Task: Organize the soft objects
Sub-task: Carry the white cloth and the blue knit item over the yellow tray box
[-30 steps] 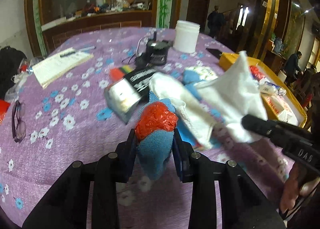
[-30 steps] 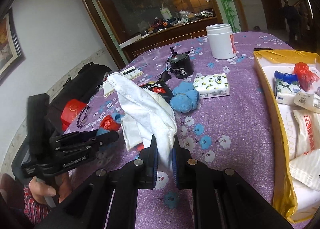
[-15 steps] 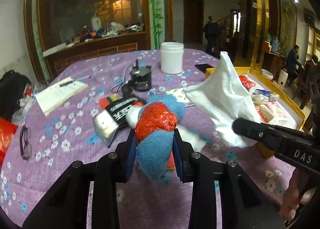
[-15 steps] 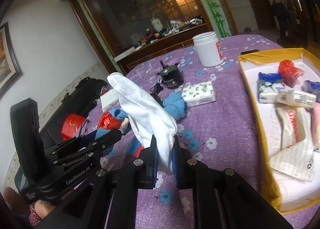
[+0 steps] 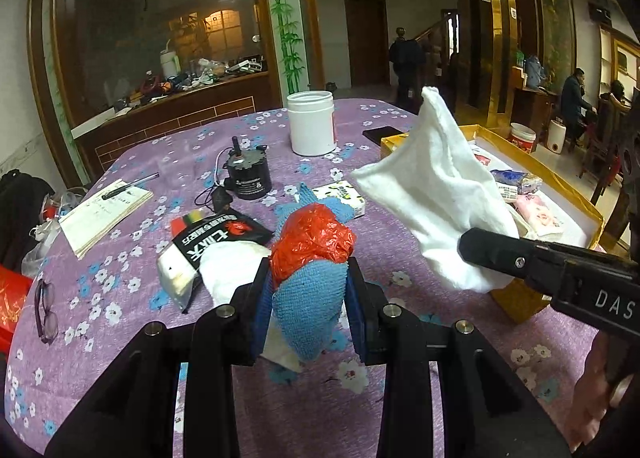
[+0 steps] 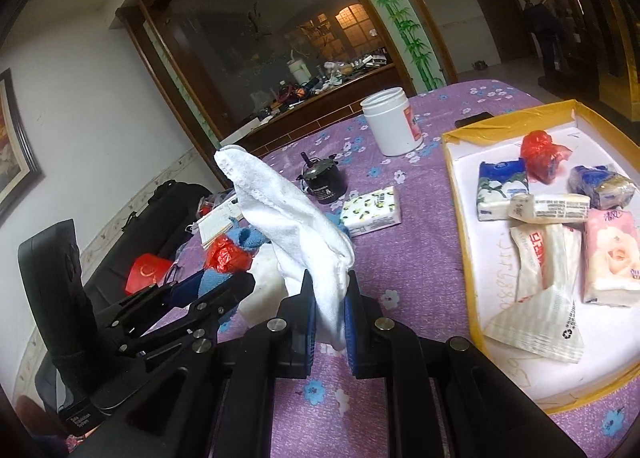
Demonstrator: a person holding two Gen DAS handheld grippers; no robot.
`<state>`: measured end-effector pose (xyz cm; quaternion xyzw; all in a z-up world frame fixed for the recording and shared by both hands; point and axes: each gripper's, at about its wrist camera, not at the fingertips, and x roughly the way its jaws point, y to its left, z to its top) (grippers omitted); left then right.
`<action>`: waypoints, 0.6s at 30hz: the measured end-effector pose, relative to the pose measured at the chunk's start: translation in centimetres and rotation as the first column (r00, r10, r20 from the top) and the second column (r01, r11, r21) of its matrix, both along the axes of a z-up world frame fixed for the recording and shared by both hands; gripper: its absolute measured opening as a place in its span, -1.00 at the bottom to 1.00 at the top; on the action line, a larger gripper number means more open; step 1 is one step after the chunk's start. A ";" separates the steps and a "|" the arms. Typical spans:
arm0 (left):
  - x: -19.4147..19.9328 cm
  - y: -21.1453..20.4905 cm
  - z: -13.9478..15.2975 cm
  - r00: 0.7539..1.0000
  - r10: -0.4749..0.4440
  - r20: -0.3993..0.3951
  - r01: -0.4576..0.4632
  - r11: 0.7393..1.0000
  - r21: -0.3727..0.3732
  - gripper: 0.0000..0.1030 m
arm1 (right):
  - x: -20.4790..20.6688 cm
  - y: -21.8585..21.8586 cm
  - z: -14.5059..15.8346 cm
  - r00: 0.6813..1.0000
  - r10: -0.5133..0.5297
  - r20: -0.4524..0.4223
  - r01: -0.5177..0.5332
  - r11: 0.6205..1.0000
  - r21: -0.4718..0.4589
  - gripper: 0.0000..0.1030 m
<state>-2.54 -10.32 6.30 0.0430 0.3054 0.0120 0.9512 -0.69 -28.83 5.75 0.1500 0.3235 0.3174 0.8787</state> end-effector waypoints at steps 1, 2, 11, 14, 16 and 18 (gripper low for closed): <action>0.2 -0.2 0.0 1.000 -0.004 -0.003 0.004 1.000 0.000 -0.41 | 0.0 -0.2 -0.1 1.000 -0.004 -0.002 0.004 1.000 0.001 -0.76; 0.2 -0.3 0.0 1.000 -0.005 -0.003 0.005 1.000 0.001 -0.41 | 0.0 -0.3 -0.1 1.000 -0.005 -0.006 0.005 1.000 0.001 -0.76; 1.1 -2.1 0.3 0.999 -0.035 -0.007 0.035 0.999 0.011 -0.41 | 0.3 -1.8 -0.3 0.999 -0.036 -0.023 0.036 0.999 0.014 -0.76; 1.4 -2.9 0.5 0.999 -0.052 -0.012 0.052 0.999 0.006 -0.41 | 0.5 -2.7 -0.2 0.998 -0.058 -0.022 0.059 0.998 0.022 -0.76; 1.6 -3.6 0.6 0.998 -0.064 -0.010 0.064 0.998 0.007 -0.41 | 0.5 -3.5 -0.1 0.997 -0.076 -0.024 0.077 0.997 0.031 -0.76; 1.9 -4.2 0.8 0.997 -0.079 -0.015 0.079 0.997 -0.001 -0.41 | 0.5 -4.2 0.1 0.995 -0.094 -0.023 0.095 0.995 0.038 -0.76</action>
